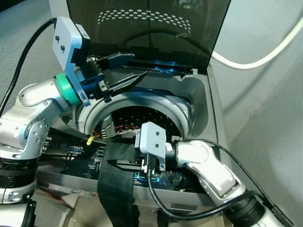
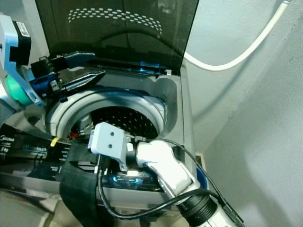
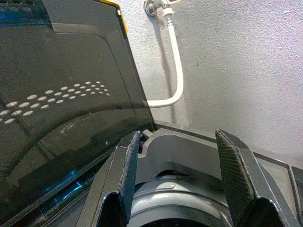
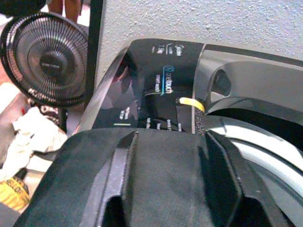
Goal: Clothes washing
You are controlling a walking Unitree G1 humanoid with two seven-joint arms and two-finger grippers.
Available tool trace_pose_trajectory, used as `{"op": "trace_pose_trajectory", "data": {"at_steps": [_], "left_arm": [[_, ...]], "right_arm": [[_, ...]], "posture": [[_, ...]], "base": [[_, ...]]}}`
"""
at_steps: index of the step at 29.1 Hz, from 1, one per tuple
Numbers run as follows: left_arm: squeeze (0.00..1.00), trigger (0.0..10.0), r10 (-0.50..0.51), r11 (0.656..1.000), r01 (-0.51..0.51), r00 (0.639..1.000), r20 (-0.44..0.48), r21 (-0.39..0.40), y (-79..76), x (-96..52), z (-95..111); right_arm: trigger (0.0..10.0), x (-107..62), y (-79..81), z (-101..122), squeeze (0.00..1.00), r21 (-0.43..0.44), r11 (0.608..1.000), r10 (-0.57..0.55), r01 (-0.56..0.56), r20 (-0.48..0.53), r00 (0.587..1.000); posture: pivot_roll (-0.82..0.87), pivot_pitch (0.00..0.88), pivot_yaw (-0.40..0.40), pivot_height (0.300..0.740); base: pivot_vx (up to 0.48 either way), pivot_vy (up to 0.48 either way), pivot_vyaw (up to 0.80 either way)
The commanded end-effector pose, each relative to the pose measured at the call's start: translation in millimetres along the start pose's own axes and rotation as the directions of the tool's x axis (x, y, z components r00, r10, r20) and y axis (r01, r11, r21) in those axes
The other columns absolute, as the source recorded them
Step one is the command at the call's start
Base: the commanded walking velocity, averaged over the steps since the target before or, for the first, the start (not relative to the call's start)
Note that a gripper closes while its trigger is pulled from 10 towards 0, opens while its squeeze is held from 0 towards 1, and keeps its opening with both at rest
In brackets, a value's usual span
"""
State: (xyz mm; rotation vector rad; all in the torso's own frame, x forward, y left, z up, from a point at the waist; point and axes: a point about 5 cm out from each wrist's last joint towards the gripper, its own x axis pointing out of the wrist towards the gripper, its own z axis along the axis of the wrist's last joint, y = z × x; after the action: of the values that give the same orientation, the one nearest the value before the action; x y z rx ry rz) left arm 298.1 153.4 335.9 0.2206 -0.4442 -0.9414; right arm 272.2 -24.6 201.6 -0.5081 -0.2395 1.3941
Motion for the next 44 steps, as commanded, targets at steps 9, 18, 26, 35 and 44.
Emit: {"op": "trace_pose_trajectory", "data": {"at_steps": [9,18,26,35,44], "left_arm": [[0.00,10.0,0.005,1.000,-0.004,1.000,-0.007,0.020,-2.7,-1.5,-1],[0.00,10.0,0.002,1.000,-0.001,1.000,-0.009,0.021,-3.7,0.9,-5],[0.00,10.0,-0.001,1.000,0.001,1.000,-0.012,0.020,-4.4,1.3,-6],[0.00,10.0,0.005,1.000,-0.005,1.000,-0.012,0.020,-4.6,1.4,-6],[0.00,10.0,0.006,1.000,-0.006,1.000,-0.010,0.021,-4.4,-0.3,-5]], "right_arm": [[0.0,-18.4,6.9,-36,0.00,0.059,0.997,0.063,-0.053,-0.188,0.980],[0.0,-31.3,-12.9,-35,0.00,-0.021,0.999,-0.034,0.030,-0.230,0.973],[10.0,-22.6,-38.7,-31,0.00,-0.181,0.963,-0.242,0.199,-0.256,0.936],[10.0,-26.8,-86.7,-5,0.00,-0.275,0.817,-0.551,0.506,-0.118,0.826],[10.0,-53.3,-86.4,25,0.00,-0.112,0.880,-0.457,0.461,0.056,0.888]], "posture": [[0.14,0.066,0.026,0.740],[0.13,0.057,0.031,0.740],[0.14,0.057,0.030,0.740],[0.14,0.065,0.025,0.740],[0.13,0.070,0.026,0.740]], "base": [[0.000,0.000,0.00],[0.000,0.000,0.00],[0.000,0.000,0.00],[0.000,0.000,0.00],[0.000,0.000,0.00]]}}
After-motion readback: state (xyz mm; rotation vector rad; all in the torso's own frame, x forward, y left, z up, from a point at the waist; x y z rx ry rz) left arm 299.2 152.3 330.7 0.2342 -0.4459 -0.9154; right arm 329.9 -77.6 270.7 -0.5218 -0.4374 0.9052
